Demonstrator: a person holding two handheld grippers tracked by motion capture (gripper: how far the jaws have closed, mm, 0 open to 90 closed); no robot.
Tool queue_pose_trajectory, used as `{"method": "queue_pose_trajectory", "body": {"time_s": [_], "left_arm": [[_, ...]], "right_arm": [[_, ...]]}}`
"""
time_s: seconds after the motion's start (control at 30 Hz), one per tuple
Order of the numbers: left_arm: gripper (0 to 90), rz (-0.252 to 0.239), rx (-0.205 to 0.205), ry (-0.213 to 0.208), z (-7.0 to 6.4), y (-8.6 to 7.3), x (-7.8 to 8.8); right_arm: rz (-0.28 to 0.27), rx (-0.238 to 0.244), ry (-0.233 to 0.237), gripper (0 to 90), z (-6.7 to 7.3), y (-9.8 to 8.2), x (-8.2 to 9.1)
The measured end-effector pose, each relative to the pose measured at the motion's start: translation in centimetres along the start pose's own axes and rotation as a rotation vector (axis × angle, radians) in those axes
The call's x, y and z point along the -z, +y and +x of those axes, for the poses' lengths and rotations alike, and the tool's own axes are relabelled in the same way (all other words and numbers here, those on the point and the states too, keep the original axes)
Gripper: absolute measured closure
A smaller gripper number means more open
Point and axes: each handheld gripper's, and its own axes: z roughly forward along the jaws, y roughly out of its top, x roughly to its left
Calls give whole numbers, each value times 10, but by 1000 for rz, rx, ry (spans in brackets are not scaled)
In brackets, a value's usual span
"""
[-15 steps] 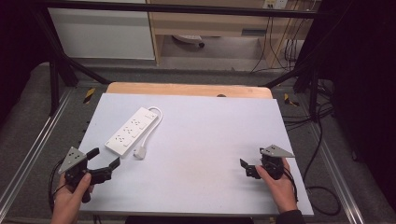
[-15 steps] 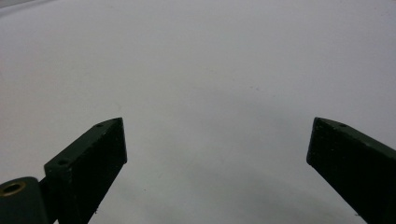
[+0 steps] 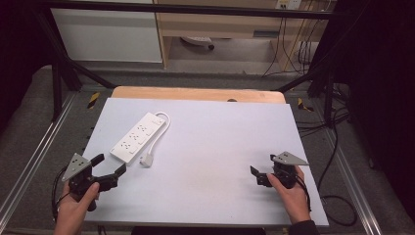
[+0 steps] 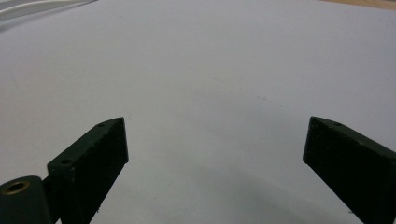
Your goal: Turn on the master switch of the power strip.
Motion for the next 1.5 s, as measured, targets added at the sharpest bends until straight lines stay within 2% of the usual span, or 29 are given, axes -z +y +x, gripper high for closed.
{"method": "queue_pose_trajectory", "body": {"time_s": [0.1,0.27,0.33,0.43,0.57,0.63,0.77,0.97,1.1,1.27,1.5], "left_arm": [[73,-11,10,-7,-1,1,0],[80,11,35,22,-2,7,-8],[80,13,29,21,-3,11,-12],[77,21,23,15,-5,17,-16],[75,18,15,15,-7,26,-22],[75,14,4,9,-7,31,-26],[75,13,6,6,-6,38,-33],[67,20,4,-1,-1,46,-44],[80,-9,3,-7,0,56,-52],[72,-1,-12,-29,-3,71,-66],[69,-13,-22,-24,-7,91,-84]], "right_arm": [[-1,7,-3,63,2,0,2],[-7,25,-1,58,6,0,3],[-15,34,7,55,7,2,3],[-19,69,-19,55,10,3,3],[-26,67,-14,59,9,5,3],[-30,51,-7,62,9,6,4],[-31,36,14,61,11,4,5],[-26,79,14,47,17,3,5],[-33,73,17,43,19,5,4],[-25,79,30,44,21,5,6],[-32,70,39,55,13,6,8]]}}
